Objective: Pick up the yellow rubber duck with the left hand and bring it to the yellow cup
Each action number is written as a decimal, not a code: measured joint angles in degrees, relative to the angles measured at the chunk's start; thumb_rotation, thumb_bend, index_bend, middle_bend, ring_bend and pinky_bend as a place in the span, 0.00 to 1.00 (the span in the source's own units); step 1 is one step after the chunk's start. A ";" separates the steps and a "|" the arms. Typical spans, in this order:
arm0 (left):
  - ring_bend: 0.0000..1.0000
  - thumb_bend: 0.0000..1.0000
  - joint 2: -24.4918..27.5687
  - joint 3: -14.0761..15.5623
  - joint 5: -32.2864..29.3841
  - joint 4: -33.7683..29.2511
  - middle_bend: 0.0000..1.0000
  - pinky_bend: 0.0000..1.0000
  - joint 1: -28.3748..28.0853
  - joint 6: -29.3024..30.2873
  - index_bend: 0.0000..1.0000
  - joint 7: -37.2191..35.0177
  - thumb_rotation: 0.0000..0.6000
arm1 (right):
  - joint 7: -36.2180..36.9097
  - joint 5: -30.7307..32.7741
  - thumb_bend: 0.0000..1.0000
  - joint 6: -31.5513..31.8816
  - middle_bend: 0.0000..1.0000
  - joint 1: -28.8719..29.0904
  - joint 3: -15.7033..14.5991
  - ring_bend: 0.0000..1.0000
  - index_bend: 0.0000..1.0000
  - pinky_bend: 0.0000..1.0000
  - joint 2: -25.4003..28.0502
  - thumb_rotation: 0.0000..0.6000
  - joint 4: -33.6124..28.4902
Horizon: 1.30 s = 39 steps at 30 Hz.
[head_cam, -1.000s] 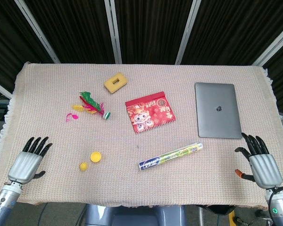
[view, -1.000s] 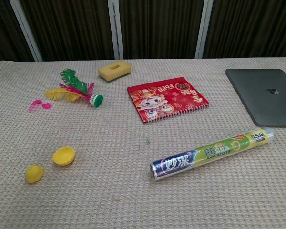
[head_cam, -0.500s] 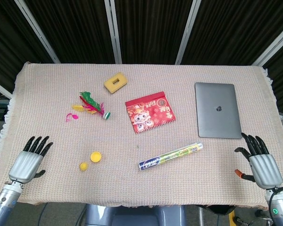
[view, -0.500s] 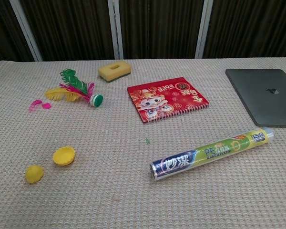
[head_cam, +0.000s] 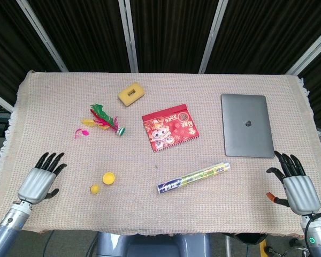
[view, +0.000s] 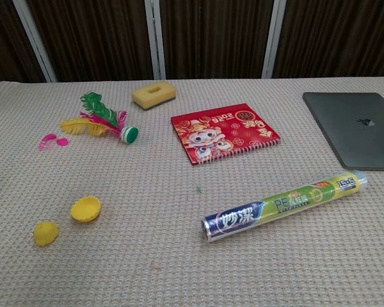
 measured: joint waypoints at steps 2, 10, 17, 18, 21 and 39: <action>0.00 0.25 -0.26 -0.22 -0.01 -0.08 0.00 0.00 -0.95 -1.28 0.21 0.35 1.00 | -0.02 0.03 0.00 -0.06 0.01 0.02 0.02 0.00 0.36 0.00 0.00 1.00 -0.05; 0.00 0.32 -4.65 -1.38 -2.56 -0.70 0.00 0.00 -5.35 -8.57 0.21 4.72 1.00 | 0.29 0.05 0.00 0.01 0.01 -0.03 0.02 0.00 0.36 0.00 0.07 1.00 -0.06; 0.00 0.37 -8.90 -1.75 -7.75 -1.51 0.00 0.00 -7.45 -12.89 0.21 10.25 1.00 | 0.65 -0.21 0.00 0.05 0.00 0.00 -0.06 0.00 0.36 0.00 0.15 1.00 0.15; 0.00 0.38 -9.20 -1.65 -8.44 -1.96 0.00 0.00 -7.63 -13.21 0.21 10.98 1.00 | 0.72 -0.20 0.00 0.05 0.00 0.00 -0.06 0.00 0.36 0.00 0.14 1.00 0.19; 0.00 0.39 -9.32 -1.33 -9.89 -3.27 0.00 0.00 -7.89 -13.74 0.22 11.99 1.00 | 0.84 -0.23 0.00 0.08 0.00 0.01 -0.05 0.00 0.37 0.00 0.16 1.00 0.19; 0.00 0.41 -8.58 0.74 -12.37 -6.20 0.00 0.00 -8.95 -13.76 0.28 13.27 1.00 | 0.69 -0.20 0.00 0.09 0.00 0.00 -0.02 0.00 0.37 0.00 0.08 1.00 0.20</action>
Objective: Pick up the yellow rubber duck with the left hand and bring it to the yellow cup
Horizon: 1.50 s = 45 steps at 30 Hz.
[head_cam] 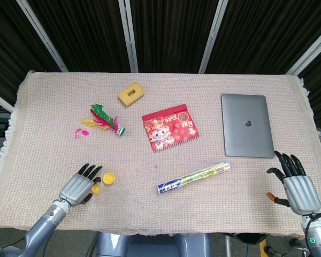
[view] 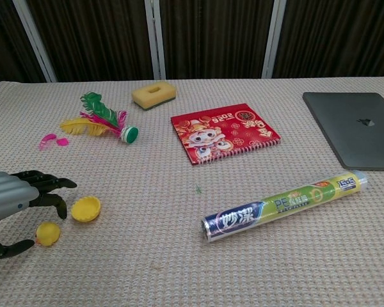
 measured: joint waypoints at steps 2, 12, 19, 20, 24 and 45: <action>0.00 0.41 0.08 0.16 -0.31 -0.10 0.00 0.00 -0.16 -0.11 0.28 0.19 1.00 | -0.02 0.00 0.00 -0.02 0.00 0.01 0.00 0.00 0.37 0.00 0.01 1.00 -0.04; 0.00 0.42 0.18 1.14 -0.47 -0.91 0.00 0.00 -0.68 -0.29 0.27 0.13 1.00 | 0.00 0.00 0.00 -0.04 0.00 0.00 -0.02 0.00 0.37 0.00 0.03 1.00 -0.05; 0.00 0.44 -0.29 1.70 0.03 -0.95 0.00 0.00 -1.02 -0.02 0.29 0.35 1.00 | 0.08 -0.02 0.00 -0.07 0.00 0.01 -0.04 0.00 0.37 0.00 0.03 1.00 0.01; 0.00 0.45 -0.33 1.75 0.04 -0.94 0.00 0.00 -1.06 0.04 0.29 0.44 1.00 | 0.08 -0.03 0.00 -0.06 0.00 0.02 -0.03 0.00 0.37 0.00 0.04 1.00 0.01; 0.00 0.45 -0.39 1.87 -0.15 -0.95 0.00 0.00 -1.21 0.24 0.29 0.65 1.00 | 0.09 -0.02 0.00 -0.05 0.00 0.01 -0.03 0.00 0.37 0.00 0.05 1.00 -0.03; 0.00 0.45 2.26 3.07 0.80 -1.76 0.00 0.00 -1.46 1.28 0.27 -0.34 1.00 | -0.15 -0.02 0.00 0.08 0.00 -0.05 0.00 0.00 0.37 0.00 -0.04 1.00 -0.01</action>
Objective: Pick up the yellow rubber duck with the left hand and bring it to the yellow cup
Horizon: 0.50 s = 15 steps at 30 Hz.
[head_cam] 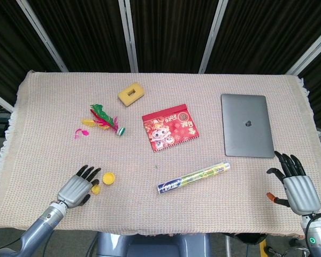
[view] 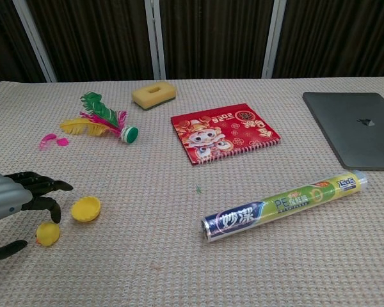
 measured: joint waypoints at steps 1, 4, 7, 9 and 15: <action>0.00 0.45 0.04 0.11 0.13 -0.03 0.00 0.00 0.01 0.01 0.27 -0.02 1.00 | -0.01 -0.01 0.00 0.01 0.00 -0.01 0.00 0.00 0.37 0.00 -0.01 1.00 0.02; 0.00 0.45 0.30 0.44 0.44 -0.20 0.00 0.00 0.10 0.16 0.27 -0.13 1.00 | -0.02 -0.03 0.00 0.05 0.00 -0.02 0.00 0.00 0.37 0.00 -0.03 1.00 0.05; 0.00 0.45 0.56 0.61 0.53 -0.24 0.00 0.00 0.19 0.33 0.27 -0.23 1.00 | -0.07 -0.05 0.00 0.07 0.00 -0.03 0.00 0.00 0.38 0.00 -0.02 1.00 0.03; 0.00 0.45 0.67 0.70 0.48 -0.20 0.00 0.00 0.25 0.37 0.27 -0.30 1.00 | -0.11 -0.04 0.00 0.08 0.00 -0.03 0.00 0.00 0.38 0.00 -0.02 1.00 0.03; 0.00 0.45 1.04 0.87 0.42 -0.14 0.00 0.00 0.46 0.66 0.27 -0.49 1.00 | -0.20 0.00 0.00 0.08 0.00 -0.04 0.03 0.00 0.38 0.00 -0.08 1.00 0.07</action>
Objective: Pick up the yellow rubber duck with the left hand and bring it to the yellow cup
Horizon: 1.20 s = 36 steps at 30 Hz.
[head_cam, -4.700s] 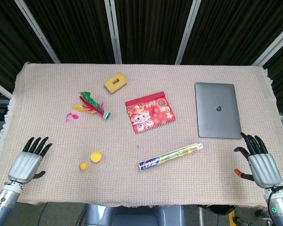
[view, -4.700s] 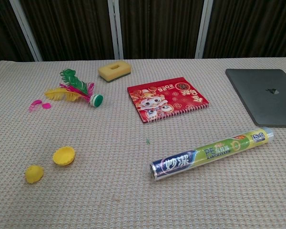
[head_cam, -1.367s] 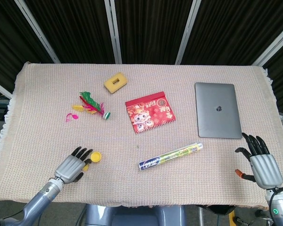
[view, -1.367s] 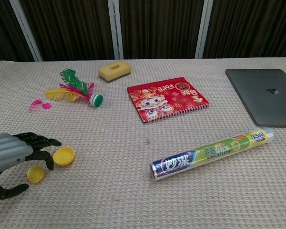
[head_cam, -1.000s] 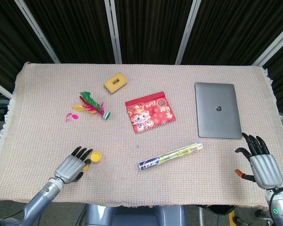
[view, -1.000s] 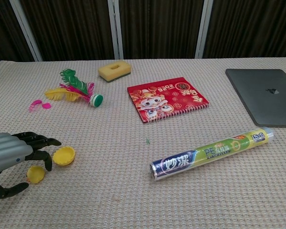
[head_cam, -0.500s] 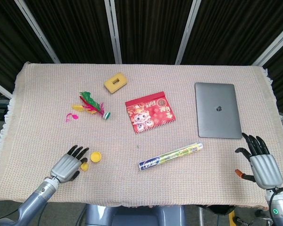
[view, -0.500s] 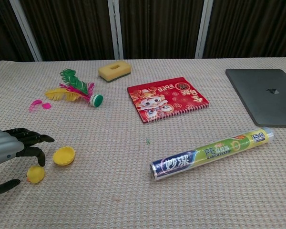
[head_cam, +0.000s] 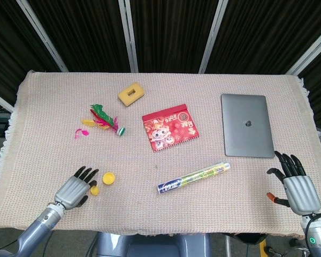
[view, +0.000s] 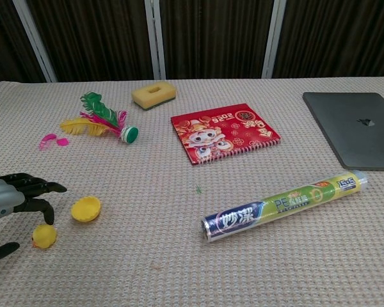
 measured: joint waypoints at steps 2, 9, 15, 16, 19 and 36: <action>0.00 0.45 0.19 0.13 0.07 -0.09 0.00 0.00 0.05 0.05 0.27 -0.05 1.00 | -0.04 0.00 0.00 0.02 0.00 -0.01 0.00 0.00 0.38 0.00 0.00 1.00 -0.02; 0.00 0.45 0.45 0.48 0.36 -0.07 0.00 0.00 0.28 0.23 0.29 -0.28 1.00 | -0.17 -0.03 0.00 0.07 0.00 -0.03 0.01 0.00 0.38 0.00 -0.03 1.00 -0.01; 0.00 0.46 0.21 0.39 0.26 0.09 0.00 0.00 0.33 0.36 0.32 -0.06 1.00 | -0.12 0.00 0.00 0.08 0.00 -0.06 0.00 0.00 0.38 0.00 -0.04 1.00 0.03; 0.00 0.47 0.18 0.38 0.25 0.12 0.00 0.00 0.34 0.38 0.32 0.00 1.00 | -0.10 0.00 0.00 0.08 0.00 -0.05 0.01 0.00 0.38 0.00 -0.05 1.00 0.06; 0.00 0.48 0.11 0.36 0.11 0.16 0.00 0.00 0.30 0.37 0.34 0.49 1.00 | -0.09 0.01 0.00 0.07 0.00 -0.04 0.02 0.00 0.38 0.00 -0.04 1.00 0.04; 0.00 0.44 -0.54 0.11 -0.57 -0.05 0.00 0.00 0.17 0.60 0.35 2.19 1.00 | -0.13 -0.06 0.00 0.11 0.00 -0.07 -0.01 0.00 0.38 0.00 -0.03 1.00 0.06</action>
